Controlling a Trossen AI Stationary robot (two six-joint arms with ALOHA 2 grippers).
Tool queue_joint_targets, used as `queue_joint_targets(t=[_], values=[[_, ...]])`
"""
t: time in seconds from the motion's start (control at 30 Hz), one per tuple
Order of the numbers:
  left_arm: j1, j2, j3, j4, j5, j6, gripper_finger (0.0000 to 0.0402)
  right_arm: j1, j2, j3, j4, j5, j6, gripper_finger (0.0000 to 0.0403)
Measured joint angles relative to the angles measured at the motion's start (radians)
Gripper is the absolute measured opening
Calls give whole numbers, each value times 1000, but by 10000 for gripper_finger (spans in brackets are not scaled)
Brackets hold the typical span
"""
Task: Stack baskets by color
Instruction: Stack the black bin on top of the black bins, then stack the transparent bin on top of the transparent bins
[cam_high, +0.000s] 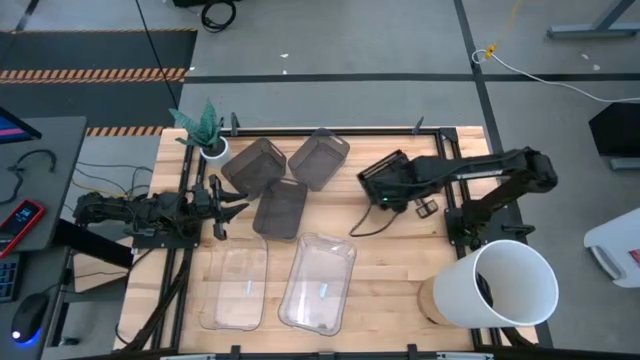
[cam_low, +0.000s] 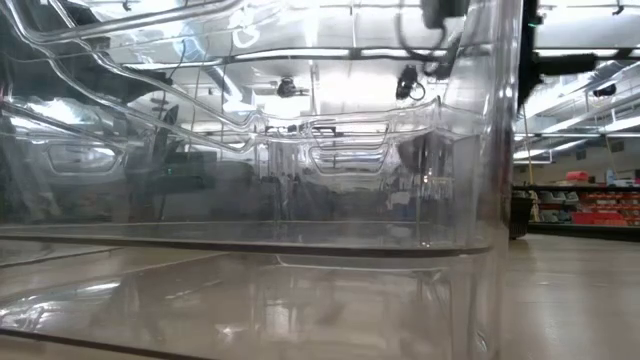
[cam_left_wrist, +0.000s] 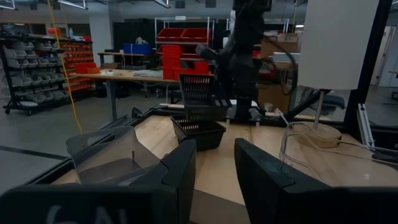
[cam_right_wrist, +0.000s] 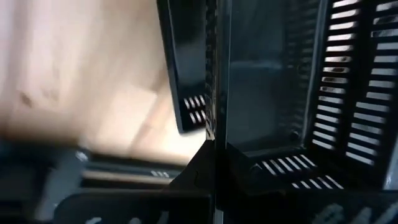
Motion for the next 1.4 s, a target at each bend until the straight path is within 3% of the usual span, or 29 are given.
queue_joint_targets(t=[0.17, 0.43, 0.77, 1.13, 1.4], values=[[0, 0, 0, 0, 0, 0, 117, -32, -47, -117, 20, 76, -58, 7], [0, 0, 0, 0, 0, 0, 117, -51, -49, -229, 171, -9, -130, 10], [0, 0, 0, 0, 0, 0, 117, -52, -49, -231, 282, -118, -54, 69], [0, 0, 0, 0, 0, 0, 117, -51, -51, -228, 274, -131, 32, 122], [0, 0, 0, 0, 0, 0, 117, -51, -80, -144, 284, -147, 137, 157]])
